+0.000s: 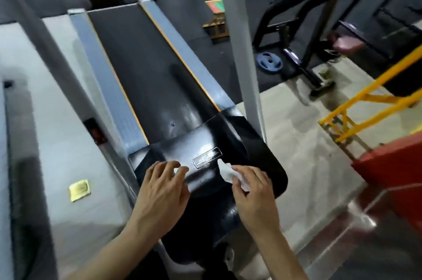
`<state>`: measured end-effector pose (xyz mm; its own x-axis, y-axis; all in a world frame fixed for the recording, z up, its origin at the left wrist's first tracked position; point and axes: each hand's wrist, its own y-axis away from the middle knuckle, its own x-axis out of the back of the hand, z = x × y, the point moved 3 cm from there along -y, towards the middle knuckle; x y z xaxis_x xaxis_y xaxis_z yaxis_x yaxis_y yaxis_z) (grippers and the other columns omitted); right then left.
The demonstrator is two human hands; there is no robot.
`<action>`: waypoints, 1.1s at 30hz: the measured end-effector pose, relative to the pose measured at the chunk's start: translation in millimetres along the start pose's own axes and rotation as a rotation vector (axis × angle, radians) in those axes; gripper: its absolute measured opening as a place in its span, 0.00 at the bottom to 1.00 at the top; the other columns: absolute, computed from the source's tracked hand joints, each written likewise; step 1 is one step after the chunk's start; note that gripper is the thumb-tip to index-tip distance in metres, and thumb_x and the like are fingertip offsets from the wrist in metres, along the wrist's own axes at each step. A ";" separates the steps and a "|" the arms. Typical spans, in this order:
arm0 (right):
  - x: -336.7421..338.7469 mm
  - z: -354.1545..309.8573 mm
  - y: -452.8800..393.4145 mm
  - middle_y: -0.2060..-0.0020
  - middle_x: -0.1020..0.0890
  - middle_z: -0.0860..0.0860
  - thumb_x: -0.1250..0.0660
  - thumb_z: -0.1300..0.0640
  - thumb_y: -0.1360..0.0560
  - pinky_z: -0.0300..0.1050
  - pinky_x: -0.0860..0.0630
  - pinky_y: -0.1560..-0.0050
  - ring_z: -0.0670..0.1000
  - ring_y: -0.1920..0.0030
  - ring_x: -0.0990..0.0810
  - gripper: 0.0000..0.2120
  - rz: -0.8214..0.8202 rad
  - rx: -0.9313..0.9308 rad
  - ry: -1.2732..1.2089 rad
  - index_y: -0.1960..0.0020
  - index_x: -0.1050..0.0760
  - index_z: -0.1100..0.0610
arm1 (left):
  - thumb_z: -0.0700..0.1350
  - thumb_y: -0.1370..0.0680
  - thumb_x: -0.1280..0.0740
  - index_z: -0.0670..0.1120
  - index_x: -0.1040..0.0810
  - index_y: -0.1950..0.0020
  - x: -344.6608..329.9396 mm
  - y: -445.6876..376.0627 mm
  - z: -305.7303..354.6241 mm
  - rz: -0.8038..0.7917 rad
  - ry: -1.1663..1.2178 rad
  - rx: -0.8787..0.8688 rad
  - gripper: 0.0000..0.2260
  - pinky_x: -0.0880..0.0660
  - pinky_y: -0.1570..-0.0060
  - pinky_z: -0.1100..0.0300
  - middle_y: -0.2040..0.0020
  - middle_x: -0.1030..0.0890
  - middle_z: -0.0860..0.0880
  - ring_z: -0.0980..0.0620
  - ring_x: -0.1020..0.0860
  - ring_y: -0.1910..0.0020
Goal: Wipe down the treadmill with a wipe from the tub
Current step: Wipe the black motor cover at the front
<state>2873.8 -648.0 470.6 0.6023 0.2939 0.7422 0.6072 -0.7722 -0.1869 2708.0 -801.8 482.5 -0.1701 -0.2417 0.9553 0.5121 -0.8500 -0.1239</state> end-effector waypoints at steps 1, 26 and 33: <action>2.5 7.7 -4.8 0.46 0.23 0.36 0.33 0.56 0.22 0.41 0.30 0.38 0.36 0.43 0.29 0.12 -0.027 0.029 -0.014 0.40 0.20 0.46 | 0.48 0.24 0.36 0.47 0.20 0.42 -2.3 4.9 9.8 0.007 -0.006 0.040 0.13 0.28 0.38 0.47 0.44 0.20 0.48 0.42 0.23 0.43; -27.3 113.4 -54.8 0.48 0.22 0.35 0.30 0.59 0.23 0.39 0.27 0.46 0.42 0.46 0.24 0.15 -0.543 0.087 -0.094 0.42 0.21 0.41 | 0.48 0.26 0.41 0.45 0.18 0.43 -101.6 26.8 53.3 -0.096 0.010 0.492 0.17 0.33 0.37 0.49 0.47 0.20 0.47 0.43 0.22 0.46; -109.4 191.6 -147.3 0.49 0.19 0.41 0.28 0.61 0.24 0.40 0.27 0.45 0.44 0.49 0.23 0.12 -0.705 0.310 -0.021 0.43 0.19 0.49 | 0.51 0.26 0.43 0.48 0.19 0.44 -219.5 -26.0 58.2 -0.299 0.107 0.687 0.17 0.23 0.50 0.50 0.50 0.22 0.51 0.47 0.21 0.53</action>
<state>2817.8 -458.5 293.7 0.0268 0.6711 0.7409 0.9668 -0.2059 0.1515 2781.0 -699.5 291.7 -0.4471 -0.1208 0.8863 0.8349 -0.4119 0.3651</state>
